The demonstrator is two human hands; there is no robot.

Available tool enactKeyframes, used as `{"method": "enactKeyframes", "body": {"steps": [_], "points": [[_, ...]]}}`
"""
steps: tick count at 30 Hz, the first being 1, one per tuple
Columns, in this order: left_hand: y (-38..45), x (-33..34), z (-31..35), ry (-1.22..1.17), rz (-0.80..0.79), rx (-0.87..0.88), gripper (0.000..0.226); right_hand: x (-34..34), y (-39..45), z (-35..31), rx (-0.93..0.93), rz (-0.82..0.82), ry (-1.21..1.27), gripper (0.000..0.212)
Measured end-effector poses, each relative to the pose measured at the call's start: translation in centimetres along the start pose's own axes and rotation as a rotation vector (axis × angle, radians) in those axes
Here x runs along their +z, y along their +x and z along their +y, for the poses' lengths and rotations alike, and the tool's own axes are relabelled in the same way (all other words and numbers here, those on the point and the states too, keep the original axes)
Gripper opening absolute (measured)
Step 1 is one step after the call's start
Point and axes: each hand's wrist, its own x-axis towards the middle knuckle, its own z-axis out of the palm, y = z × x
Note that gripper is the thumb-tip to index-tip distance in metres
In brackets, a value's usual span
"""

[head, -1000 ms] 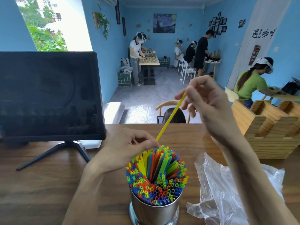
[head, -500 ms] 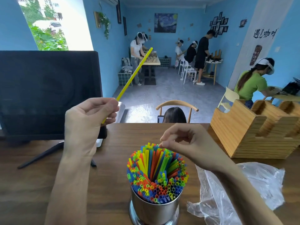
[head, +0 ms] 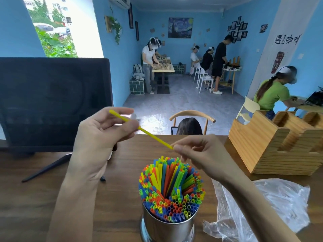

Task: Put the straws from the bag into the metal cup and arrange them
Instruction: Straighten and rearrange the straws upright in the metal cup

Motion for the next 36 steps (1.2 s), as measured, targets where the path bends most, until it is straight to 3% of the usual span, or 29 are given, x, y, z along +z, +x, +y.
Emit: {"method": "enactKeyframes", "body": {"steps": [4, 7, 9, 12, 16, 21, 28, 36], "points": [[-0.5, 1.8, 0.1, -0.030, 0.059, 0.138, 0.044, 0.2, 0.0, -0.1, -0.030, -0.288, -0.038, 0.018], [-0.9, 1.9, -0.5, 0.058, 0.001, 0.194, 0.047, -0.1, 0.4, 0.9, -0.023, -0.174, -0.189, 0.012], [-1.0, 1.7, -1.1, 0.124, -0.080, 0.166, 0.047, -0.4, 0.7, 1.5, 0.011, -0.116, -0.321, 0.007], [-0.9, 1.3, -2.2, 0.307, -0.288, 0.026, 0.038, -0.8, 1.0, 1.8, 0.048, -0.226, -0.415, 0.009], [-0.9, 0.4, -3.8, 0.671, -0.503, -0.007, 0.008, -1.2, 1.3, 1.7, 0.019, -0.296, -0.410, 0.012], [-0.1, -0.3, -4.6, 0.861, -0.647, -0.044, 0.009, -1.8, 1.8, 1.6, 0.022, -0.430, -0.416, 0.011], [-0.2, 0.1, -5.5, 0.874, -0.681, 0.007, 0.016, -1.5, 3.4, 0.9, 0.090, -0.638, -0.401, 0.015], [-0.5, 0.6, -5.9, 0.884, -0.644, 0.008, 0.014, -1.3, 4.1, 1.2, 0.012, -0.601, -0.416, 0.007]]}}
